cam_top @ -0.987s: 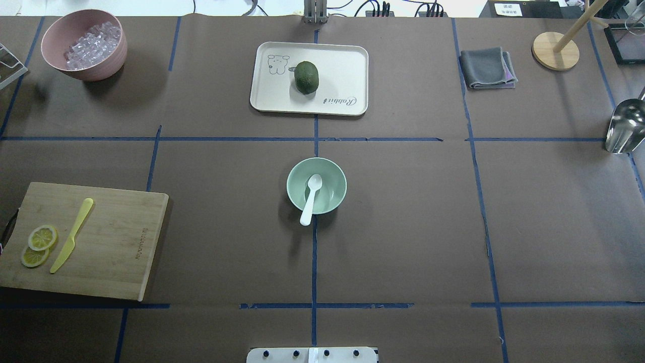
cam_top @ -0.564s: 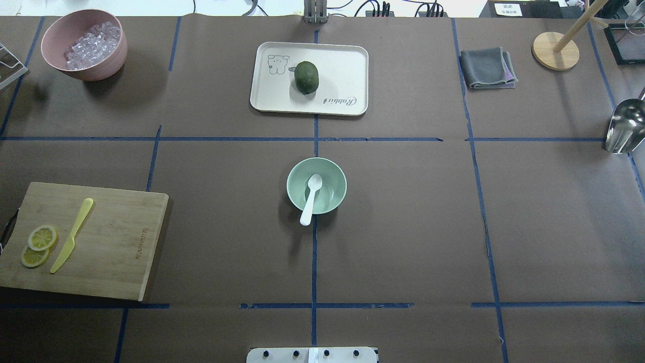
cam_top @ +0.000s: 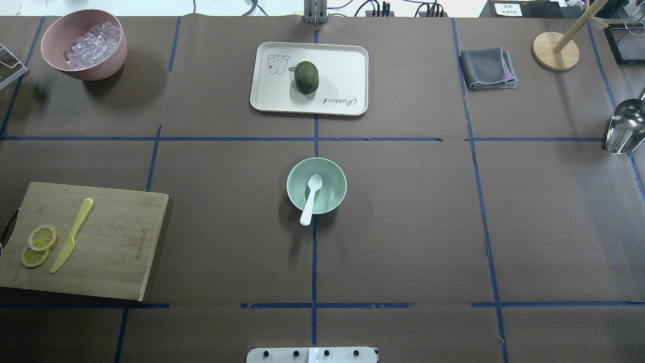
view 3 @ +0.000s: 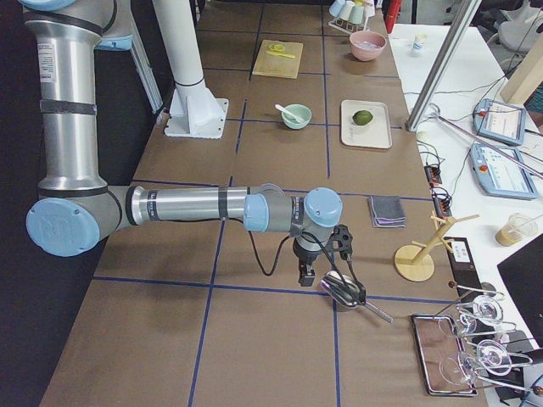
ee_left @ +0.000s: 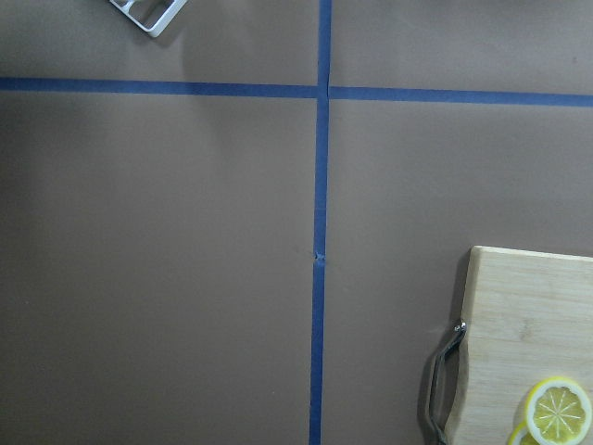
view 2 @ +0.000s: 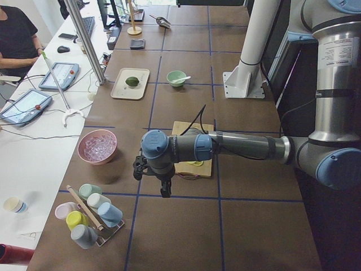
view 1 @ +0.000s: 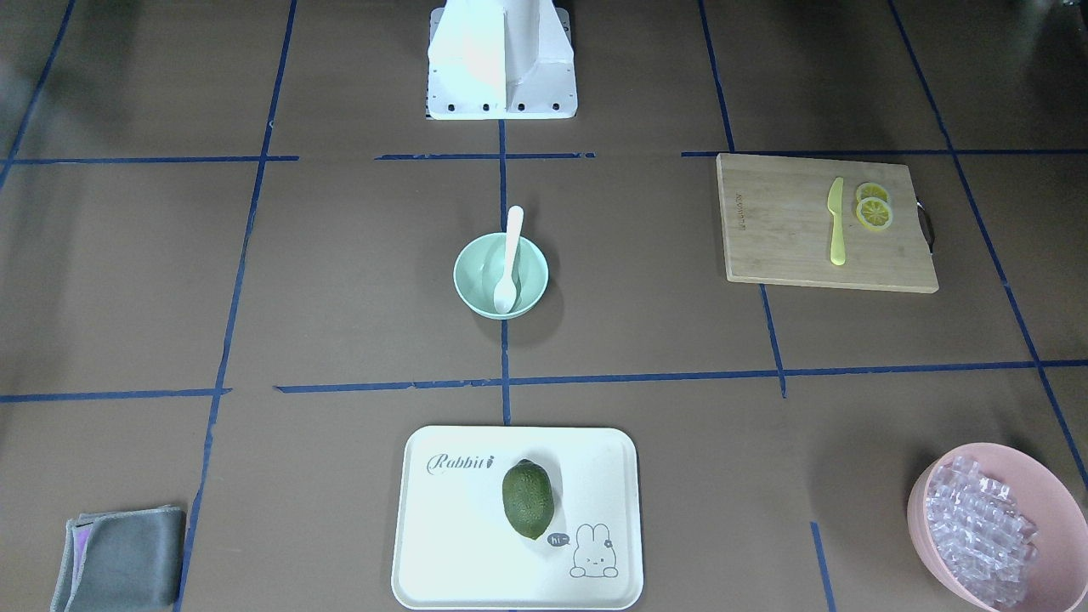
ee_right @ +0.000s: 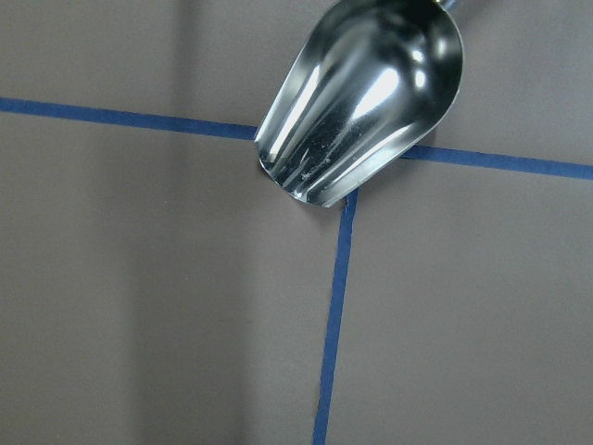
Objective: Place spoon in bowl
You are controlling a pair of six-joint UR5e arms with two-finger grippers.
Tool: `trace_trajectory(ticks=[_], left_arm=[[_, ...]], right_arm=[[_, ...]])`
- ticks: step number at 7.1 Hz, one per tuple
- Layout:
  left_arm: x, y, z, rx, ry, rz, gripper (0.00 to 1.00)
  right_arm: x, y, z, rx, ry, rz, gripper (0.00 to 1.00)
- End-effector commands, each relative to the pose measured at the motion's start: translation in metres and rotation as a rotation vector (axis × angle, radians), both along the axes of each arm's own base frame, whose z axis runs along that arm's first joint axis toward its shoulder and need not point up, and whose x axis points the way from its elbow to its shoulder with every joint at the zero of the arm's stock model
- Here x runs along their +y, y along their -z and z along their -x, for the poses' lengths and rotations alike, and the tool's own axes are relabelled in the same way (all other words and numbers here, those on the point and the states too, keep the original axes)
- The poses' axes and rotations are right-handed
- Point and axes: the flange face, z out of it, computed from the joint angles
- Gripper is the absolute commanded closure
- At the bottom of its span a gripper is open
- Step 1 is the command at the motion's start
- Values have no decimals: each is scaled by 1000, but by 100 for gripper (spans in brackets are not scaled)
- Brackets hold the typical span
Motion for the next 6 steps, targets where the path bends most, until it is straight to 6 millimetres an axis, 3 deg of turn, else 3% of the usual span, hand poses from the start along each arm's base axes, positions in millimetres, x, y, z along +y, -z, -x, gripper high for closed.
trace_trajectory(ticks=[1,3,6], left_arm=[[0,-1,-1,0,-1,-2,0],[-5,10,-5,-20,-16,-32,0],[-6,6,-5,-74,-29,-37,0]], right_arm=[[1,-1,0,-1,-1,3,0],[0,2,0,-6,-1,-3,0],[-1,2,0,-1,-1,-3,0]])
